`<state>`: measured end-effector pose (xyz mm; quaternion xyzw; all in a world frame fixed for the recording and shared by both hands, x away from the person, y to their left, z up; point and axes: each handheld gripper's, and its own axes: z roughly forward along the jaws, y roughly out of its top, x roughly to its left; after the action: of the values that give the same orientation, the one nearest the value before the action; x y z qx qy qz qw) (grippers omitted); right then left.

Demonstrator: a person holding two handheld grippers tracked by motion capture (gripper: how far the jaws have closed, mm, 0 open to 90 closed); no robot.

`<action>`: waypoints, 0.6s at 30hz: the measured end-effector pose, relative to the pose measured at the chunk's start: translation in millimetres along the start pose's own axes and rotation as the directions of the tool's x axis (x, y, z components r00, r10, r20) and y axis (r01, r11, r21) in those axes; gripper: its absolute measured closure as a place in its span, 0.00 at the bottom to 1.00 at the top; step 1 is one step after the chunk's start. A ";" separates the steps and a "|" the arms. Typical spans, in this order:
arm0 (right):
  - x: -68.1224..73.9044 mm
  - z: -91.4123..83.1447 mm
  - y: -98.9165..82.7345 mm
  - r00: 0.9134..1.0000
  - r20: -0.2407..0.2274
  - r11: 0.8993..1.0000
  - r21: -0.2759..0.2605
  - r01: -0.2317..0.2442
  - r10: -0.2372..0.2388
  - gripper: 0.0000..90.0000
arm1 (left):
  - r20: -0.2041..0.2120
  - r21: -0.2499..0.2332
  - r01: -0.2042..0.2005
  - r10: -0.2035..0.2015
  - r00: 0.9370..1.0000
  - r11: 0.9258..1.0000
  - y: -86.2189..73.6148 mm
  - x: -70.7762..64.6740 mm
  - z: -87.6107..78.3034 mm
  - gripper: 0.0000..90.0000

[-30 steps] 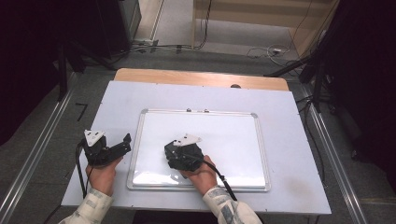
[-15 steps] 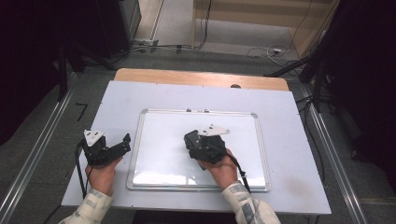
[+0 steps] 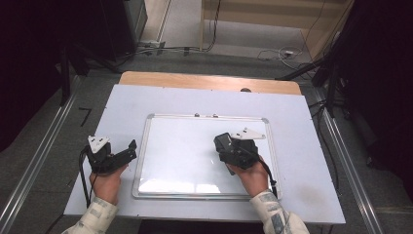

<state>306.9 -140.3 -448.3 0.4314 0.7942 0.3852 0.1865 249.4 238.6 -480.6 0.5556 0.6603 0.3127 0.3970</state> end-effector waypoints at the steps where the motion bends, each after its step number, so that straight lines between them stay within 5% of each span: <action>1: -0.9 -0.3 -0.5 1.000 0.002 1.000 0.001 -0.004 0.004 0.42 | 0.000 0.000 -0.001 0.001 1.000 1.000 0.0 0.1 -0.1 0.07; 18: -30.1 0.7 0.3 0.993 0.101 0.998 -0.005 -0.057 0.057 0.41 | 0.001 0.002 -0.004 0.004 1.000 1.000 -0.4 0.6 0.8 0.07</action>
<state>324.3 -164.8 -449.6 0.4726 0.7706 0.3690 0.2161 249.8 239.1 -481.5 0.5574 0.6593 0.3127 0.3960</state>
